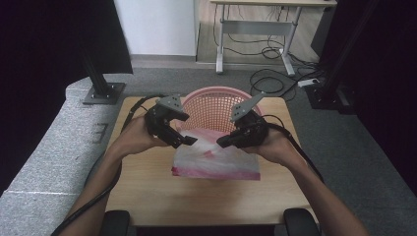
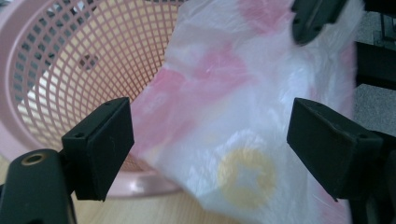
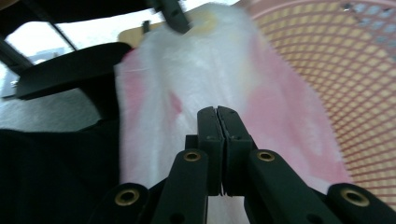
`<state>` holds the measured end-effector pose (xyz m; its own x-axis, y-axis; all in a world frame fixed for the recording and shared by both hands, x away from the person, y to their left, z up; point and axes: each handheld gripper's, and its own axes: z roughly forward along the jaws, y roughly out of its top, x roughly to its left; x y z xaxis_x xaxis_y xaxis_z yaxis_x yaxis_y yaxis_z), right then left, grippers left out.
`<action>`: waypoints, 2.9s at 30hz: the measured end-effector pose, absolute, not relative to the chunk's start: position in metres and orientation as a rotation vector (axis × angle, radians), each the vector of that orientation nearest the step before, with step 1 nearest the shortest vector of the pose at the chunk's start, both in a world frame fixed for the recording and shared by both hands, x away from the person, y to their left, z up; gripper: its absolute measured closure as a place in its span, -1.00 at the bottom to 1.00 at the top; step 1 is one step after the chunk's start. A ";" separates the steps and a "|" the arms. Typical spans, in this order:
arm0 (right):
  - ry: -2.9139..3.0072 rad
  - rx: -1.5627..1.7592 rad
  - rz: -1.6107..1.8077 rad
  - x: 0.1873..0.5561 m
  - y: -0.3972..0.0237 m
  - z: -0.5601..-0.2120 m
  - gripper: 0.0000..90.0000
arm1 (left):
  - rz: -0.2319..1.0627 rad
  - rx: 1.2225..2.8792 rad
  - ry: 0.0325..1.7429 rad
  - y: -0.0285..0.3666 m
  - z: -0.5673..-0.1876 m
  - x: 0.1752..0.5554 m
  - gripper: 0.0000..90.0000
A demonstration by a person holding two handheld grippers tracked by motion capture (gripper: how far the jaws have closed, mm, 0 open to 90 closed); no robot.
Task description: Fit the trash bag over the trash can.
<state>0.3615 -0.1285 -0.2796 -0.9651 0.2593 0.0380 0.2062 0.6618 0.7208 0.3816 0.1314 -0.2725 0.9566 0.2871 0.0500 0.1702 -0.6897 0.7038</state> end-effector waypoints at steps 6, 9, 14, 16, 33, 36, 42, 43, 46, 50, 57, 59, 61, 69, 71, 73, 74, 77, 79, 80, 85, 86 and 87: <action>2.745 0.458 1.187 0.380 -0.126 -0.275 0.98 | 0.229 2.342 0.301 0.123 -0.267 0.384 -0.67; 2.700 0.517 1.161 0.393 -0.127 -0.273 0.98 | 0.238 2.341 0.293 0.119 -0.264 0.386 -0.67; 2.661 0.609 1.140 0.416 -0.130 -0.273 0.98 | 0.263 2.353 0.300 0.115 -0.267 0.393 -0.64; 2.661 0.634 1.125 0.422 -0.132 -0.275 0.98 | 0.266 2.348 0.323 0.116 -0.271 0.397 -0.60; 2.789 0.455 1.166 0.381 -0.121 -0.266 -0.01 | 0.242 2.315 0.405 0.123 -0.290 0.406 -0.50; 2.833 0.424 1.136 0.381 -0.114 -0.276 0.28 | 0.241 2.315 0.397 0.125 -0.286 0.405 -0.50; 2.868 0.403 1.105 0.384 -0.114 -0.282 0.94 | 0.197 2.300 0.336 0.133 -0.268 0.396 -0.46; 2.858 0.413 1.114 0.384 -0.115 -0.280 0.97 | 0.189 2.301 0.322 0.133 -0.266 0.394 -0.43; 2.803 0.457 1.132 0.386 -0.119 -0.271 0.98 | 0.169 2.325 0.289 0.131 -0.266 0.392 -0.37; 2.747 0.504 1.173 0.393 -0.125 -0.259 0.98 | 0.159 2.335 0.271 0.128 -0.268 0.393 -0.29; 2.683 0.569 1.196 0.407 -0.131 -0.246 0.99 | 0.148 2.333 0.233 0.129 -0.261 0.391 -0.19; 2.673 0.584 1.197 0.410 -0.133 -0.245 0.99 | 0.165 2.338 0.247 0.131 -0.260 0.392 -0.12; 2.670 0.594 1.199 0.412 -0.135 -0.244 0.99 | 0.177 2.343 0.271 0.133 -0.260 0.393 0.00; 2.684 0.595 1.182 0.409 -0.135 -0.242 0.58 | 0.157 2.334 0.379 0.134 -0.264 0.405 0.88; 2.682 0.569 1.183 0.405 -0.134 -0.237 0.52 | 0.160 2.334 0.399 0.134 -0.263 0.406 0.91; 2.695 0.539 1.202 0.401 -0.132 -0.232 0.46 | 0.153 2.330 0.419 0.133 -0.261 0.408 0.91; 2.710 0.521 1.216 0.399 -0.130 -0.231 0.43 | 0.153 2.328 0.429 0.133 -0.261 0.409 0.91; 2.758 0.459 1.225 0.392 -0.119 -0.233 0.33 | 0.143 2.320 0.444 0.132 -0.260 0.411 0.91; 2.788 0.411 1.227 0.389 -0.109 -0.239 0.21 | 0.137 2.314 0.457 0.131 -0.260 0.413 0.91; 2.797 0.395 1.218 0.388 -0.103 -0.243 0.14 | 0.135 2.315 0.460 0.130 -0.260 0.414 0.91; 2.758 0.364 1.159 0.392 -0.078 -0.262 0.55 | 0.149 2.312 0.481 0.125 -0.262 0.417 0.91; 2.744 0.358 1.128 0.393 -0.075 -0.264 0.72 | 0.163 2.310 0.487 0.124 -0.262 0.418 0.91; 2.727 0.350 1.106 0.394 -0.074 -0.266 0.91 | 0.181 2.303 0.500 0.125 -0.262 0.419 0.91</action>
<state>0.3936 -0.0744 -0.2661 -0.9565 0.2816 -0.0759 0.1492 0.6961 0.7023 0.4187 0.1245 -0.2625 0.9135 0.4064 -0.0206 0.2990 -0.6359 0.7115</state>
